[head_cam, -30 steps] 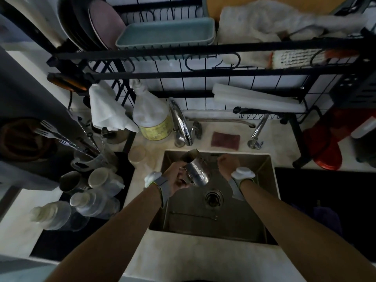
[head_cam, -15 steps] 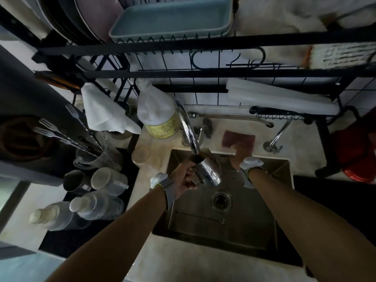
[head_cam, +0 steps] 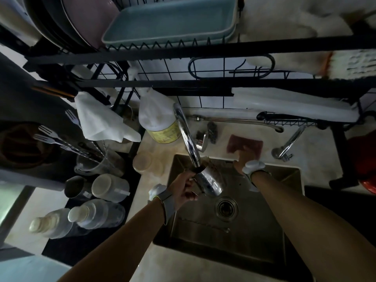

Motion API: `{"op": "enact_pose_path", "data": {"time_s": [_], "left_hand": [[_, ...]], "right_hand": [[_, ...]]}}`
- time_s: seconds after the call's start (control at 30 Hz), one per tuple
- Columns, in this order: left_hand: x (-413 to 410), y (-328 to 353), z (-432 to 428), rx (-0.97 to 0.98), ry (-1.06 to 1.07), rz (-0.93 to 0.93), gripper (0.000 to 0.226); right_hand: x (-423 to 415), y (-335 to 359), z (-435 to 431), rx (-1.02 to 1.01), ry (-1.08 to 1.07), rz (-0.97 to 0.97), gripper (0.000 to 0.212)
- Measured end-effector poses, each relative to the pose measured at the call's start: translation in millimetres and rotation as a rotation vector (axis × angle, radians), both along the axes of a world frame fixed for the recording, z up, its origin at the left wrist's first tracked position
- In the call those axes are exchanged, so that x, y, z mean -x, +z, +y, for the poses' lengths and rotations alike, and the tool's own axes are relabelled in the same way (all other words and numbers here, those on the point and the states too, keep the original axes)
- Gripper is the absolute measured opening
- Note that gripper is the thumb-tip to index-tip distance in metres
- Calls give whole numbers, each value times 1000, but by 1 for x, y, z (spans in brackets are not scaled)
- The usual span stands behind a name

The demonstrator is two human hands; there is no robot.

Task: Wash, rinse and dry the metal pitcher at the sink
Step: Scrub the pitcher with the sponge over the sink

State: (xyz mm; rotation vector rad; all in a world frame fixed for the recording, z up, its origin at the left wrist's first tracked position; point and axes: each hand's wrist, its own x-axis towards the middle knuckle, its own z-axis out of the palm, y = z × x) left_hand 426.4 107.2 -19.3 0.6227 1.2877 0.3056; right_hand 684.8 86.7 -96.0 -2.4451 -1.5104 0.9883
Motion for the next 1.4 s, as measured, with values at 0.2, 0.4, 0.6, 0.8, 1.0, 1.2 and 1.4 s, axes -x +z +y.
{"op": "enact_pose_path", "data": {"time_s": [0.2,0.4,0.6,0.8,1.0,1.2,1.4], "left_hand": [[4,5,1,16,40,-18,22],[17,1,4,32,99,-52,18],[30,-3,-1,60,152,-45,19],[32,0,-1,72,165,-14,25],[32,-3,-2,54,176,36,17],[36,-3,-5,58,194,68,15],[37,-2,-3,56,202,61,16]], "right_hand": [[8,3,6,-205,-118,-51,49],[26,28,40,-445,-23,-36,39],[24,11,29,-125,-113,-146,69],[11,-10,13,-60,-46,-271,54],[10,-10,19,-90,-34,-269,49],[8,-19,16,-126,5,-376,36],[4,-23,13,-123,26,-409,38]]}}
